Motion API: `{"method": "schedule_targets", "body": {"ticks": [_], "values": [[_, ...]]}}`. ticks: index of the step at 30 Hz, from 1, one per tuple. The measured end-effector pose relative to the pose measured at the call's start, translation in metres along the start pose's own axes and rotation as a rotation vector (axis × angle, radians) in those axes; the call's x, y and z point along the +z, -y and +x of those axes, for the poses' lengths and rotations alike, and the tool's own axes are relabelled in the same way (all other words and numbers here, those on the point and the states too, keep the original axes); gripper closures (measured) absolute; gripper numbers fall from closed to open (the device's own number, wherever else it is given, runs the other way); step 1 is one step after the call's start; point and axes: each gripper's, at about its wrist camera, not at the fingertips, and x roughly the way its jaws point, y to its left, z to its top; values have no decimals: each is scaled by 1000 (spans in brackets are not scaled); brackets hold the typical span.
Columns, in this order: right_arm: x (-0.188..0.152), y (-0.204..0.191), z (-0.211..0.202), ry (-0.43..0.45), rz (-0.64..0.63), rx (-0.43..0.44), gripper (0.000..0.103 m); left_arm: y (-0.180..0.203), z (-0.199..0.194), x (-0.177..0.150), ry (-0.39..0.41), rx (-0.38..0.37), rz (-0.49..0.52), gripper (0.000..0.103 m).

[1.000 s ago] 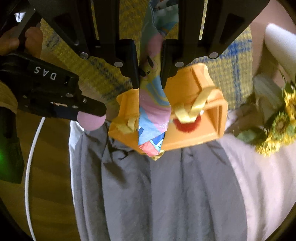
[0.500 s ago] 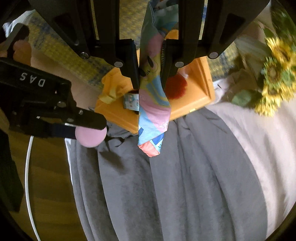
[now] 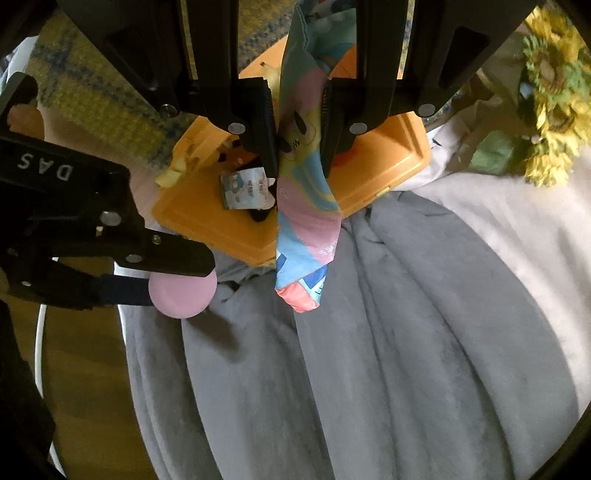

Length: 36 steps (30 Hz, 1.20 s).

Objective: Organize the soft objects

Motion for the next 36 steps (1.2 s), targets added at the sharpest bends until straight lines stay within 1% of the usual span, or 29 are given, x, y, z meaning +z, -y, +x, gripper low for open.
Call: {"method": "schedule_targets", "body": {"ticks": [11, 19, 21, 22, 24, 25, 26, 28, 30, 32, 33, 36], "values": [[-13, 19, 56, -110, 30, -18, 51, -6, 65, 2, -74, -59, 54, 82], [-28, 32, 92, -194, 47, -20, 51, -8, 98, -2, -126, -86, 69, 80], [-31, 34, 98, -208, 50, -16, 50, -7, 102, -5, -136, -95, 70, 72], [-32, 34, 101, -212, 50, -14, 48, -6, 103, -6, -143, -95, 70, 64], [-34, 34, 104, -222, 50, -13, 36, -8, 100, -4, -140, -89, 65, 53], [-35, 35, 106, -223, 53, -15, 31, -8, 99, -4, -133, -79, 62, 43], [-35, 36, 106, -218, 57, -16, 31, -9, 97, -4, -128, -58, 61, 36], [-34, 37, 105, -212, 59, -31, 31, -11, 93, -5, -126, -23, 55, 36], [-33, 38, 103, -205, 60, -57, 31, -15, 87, -6, -119, 7, 23, 36], [-32, 39, 98, -189, 55, -80, 28, -18, 78, -7, -109, 38, -16, 34], [-31, 39, 95, -185, 53, -87, 26, -19, 72, -8, -101, 63, -31, 33], [-30, 38, 83, -164, 51, -94, 25, -19, 49, -9, -47, 162, -85, 26]]}}
